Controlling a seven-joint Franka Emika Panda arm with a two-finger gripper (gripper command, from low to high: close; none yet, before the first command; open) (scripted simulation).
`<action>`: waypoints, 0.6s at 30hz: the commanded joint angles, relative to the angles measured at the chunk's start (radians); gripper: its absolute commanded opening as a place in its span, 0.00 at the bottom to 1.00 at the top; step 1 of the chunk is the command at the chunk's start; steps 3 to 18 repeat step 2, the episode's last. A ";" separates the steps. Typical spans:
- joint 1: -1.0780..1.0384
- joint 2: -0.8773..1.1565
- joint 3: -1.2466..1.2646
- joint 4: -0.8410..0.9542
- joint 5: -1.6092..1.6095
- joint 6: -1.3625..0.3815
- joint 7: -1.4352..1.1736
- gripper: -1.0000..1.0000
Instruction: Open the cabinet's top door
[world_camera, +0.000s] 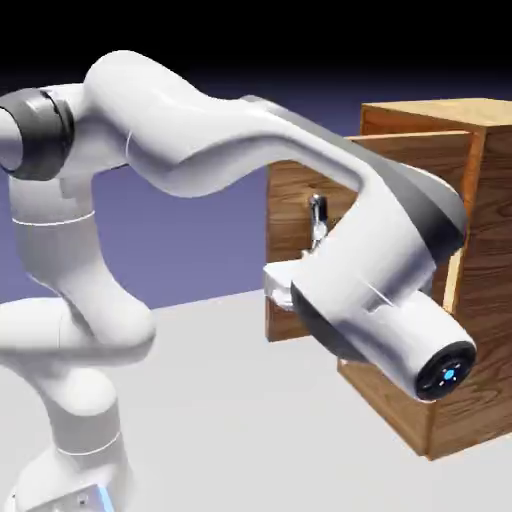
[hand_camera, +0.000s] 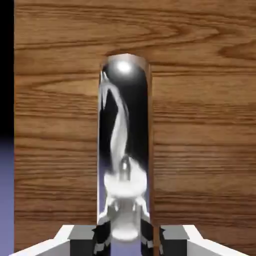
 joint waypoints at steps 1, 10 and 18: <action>0.003 0.000 0.000 0.000 0.001 0.001 0.001 1.00; 0.003 0.000 0.000 0.000 0.001 0.001 0.001 1.00; 0.003 0.000 0.000 0.000 0.001 0.001 0.001 1.00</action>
